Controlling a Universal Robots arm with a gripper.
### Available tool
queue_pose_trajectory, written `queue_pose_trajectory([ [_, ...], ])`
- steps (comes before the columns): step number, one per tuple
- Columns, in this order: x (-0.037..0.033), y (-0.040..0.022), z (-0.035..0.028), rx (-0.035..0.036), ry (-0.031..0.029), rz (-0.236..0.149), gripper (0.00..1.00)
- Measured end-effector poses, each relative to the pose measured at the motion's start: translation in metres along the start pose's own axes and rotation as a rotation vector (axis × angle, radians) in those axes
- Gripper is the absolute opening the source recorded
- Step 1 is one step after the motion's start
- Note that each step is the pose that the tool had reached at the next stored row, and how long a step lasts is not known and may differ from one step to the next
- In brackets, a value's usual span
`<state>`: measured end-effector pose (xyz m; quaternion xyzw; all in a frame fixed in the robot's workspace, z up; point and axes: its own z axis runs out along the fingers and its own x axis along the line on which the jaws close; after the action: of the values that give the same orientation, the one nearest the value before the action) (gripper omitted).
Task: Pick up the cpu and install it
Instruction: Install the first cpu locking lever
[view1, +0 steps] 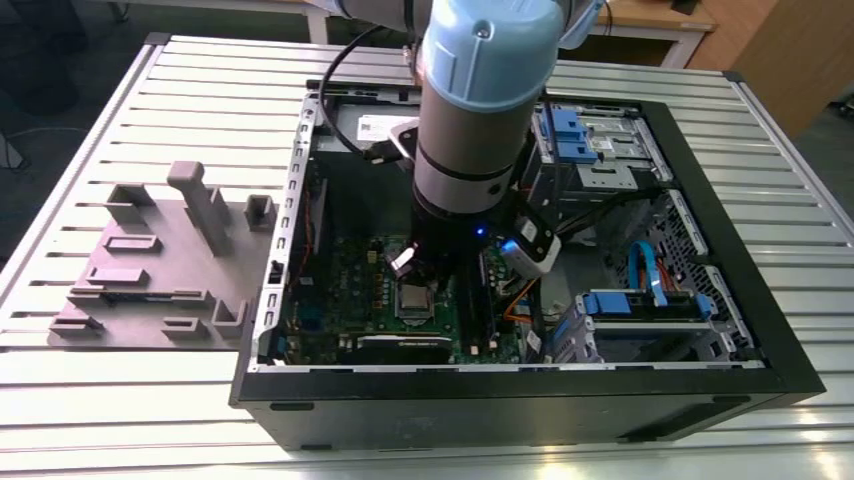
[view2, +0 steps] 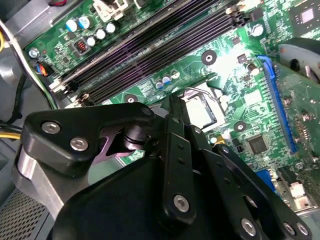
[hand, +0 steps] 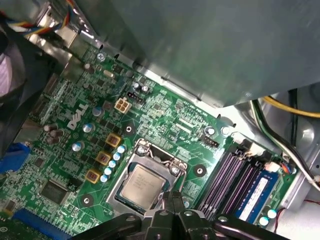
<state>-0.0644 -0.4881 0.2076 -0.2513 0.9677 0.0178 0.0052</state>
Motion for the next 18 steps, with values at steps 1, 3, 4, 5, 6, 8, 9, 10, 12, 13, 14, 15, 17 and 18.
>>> queue_pose_trajectory([
  [1,0.0005,-0.0009,0.0009,0.0000,0.0001,0.000,0.10],
  [3,0.0015,-0.0026,0.0032,0.0000,0.0000,0.000,0.10],
  [4,0.0019,-0.0035,0.0042,0.0000,0.0000,0.000,0.10],
  [5,0.0024,-0.0042,0.0052,0.0000,0.0000,0.000,0.10],
  [6,0.0028,-0.0050,0.0060,0.0000,0.0000,0.001,0.10],
  [8,0.0036,-0.0064,0.0074,0.0000,0.0000,0.001,0.10],
  [9,0.0040,-0.0071,0.0081,0.0000,0.0000,0.001,0.10],
  [10,0.0043,-0.0076,0.0089,0.0000,0.0000,0.001,0.10],
  [12,0.0049,-0.0087,0.0105,0.0001,0.0000,0.002,0.10],
  [13,0.0051,-0.0090,0.0113,0.0001,-0.0001,0.002,0.10],
  [14,0.0051,-0.0093,0.0122,0.0001,0.0000,0.002,0.10],
  [15,0.0050,-0.0095,0.0130,0.0002,0.0001,0.002,0.10],
  [17,0.0048,-0.0101,0.0146,0.0002,0.0002,0.002,0.10],
  [18,0.0048,-0.0103,0.0153,0.0002,0.0002,0.002,0.10],
])
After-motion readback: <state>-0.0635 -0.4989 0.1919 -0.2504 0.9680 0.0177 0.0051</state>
